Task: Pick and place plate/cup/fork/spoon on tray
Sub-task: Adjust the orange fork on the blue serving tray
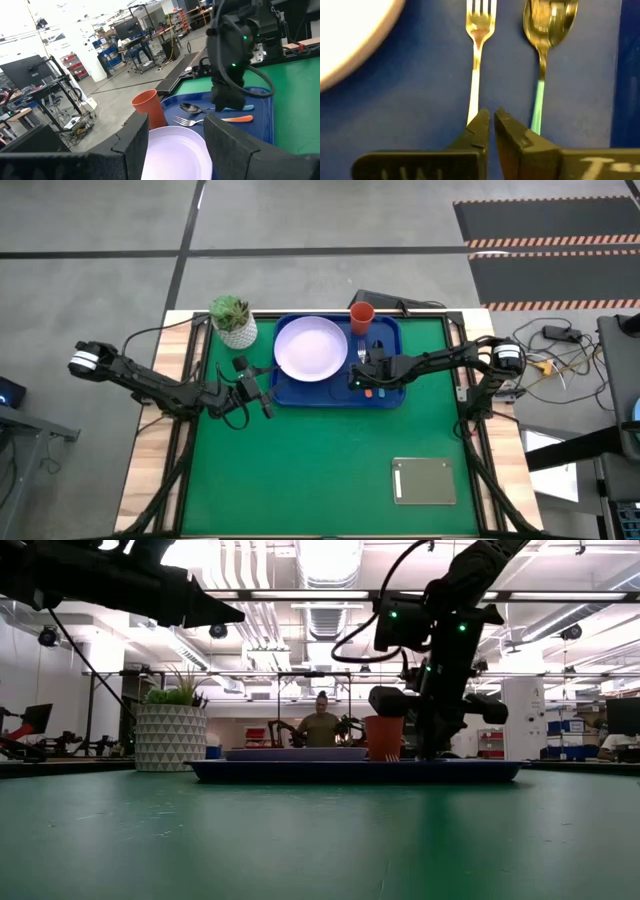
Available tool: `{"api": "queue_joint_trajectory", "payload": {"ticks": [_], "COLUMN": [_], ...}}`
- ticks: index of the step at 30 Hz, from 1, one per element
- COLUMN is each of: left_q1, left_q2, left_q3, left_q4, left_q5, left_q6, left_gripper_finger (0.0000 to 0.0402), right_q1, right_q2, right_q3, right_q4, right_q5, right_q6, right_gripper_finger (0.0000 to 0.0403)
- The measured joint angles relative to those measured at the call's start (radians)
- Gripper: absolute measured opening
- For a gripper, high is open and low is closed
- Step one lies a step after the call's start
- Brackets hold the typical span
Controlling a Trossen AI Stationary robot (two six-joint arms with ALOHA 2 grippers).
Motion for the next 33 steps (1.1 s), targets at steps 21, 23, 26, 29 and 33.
{"api": "queue_joint_trajectory", "payload": {"ticks": [21,23,26,29,33], "left_q1": [0.0,0.0,0.0,0.0,0.0], "left_q2": [0.0,0.0,0.0,0.0,0.0], "left_q3": [0.0,0.0,0.0,0.0,0.0], "left_q4": [0.0,0.0,0.0,0.0,0.0], "left_q5": [0.0,0.0,0.0,0.0,0.0], "left_q6": [0.0,0.0,0.0,0.0,0.0], "left_gripper_finger": [0.0169,0.0169,0.0169,0.0169,0.0169], "right_q1": [0.052,0.057,0.063,0.07,0.074], "right_q2": [0.001,0.001,0.001,0.001,0.001], "right_q3": [-0.049,-0.064,-0.08,-0.084,-0.085], "right_q4": [0.041,0.076,0.112,0.116,0.12], "right_q5": [0.02,0.02,0.02,0.02,0.02], "right_q6": [0.018,0.017,0.017,0.017,0.017], "right_gripper_finger": [0.0009,0.0009,0.0009,0.0009,0.0009]}}
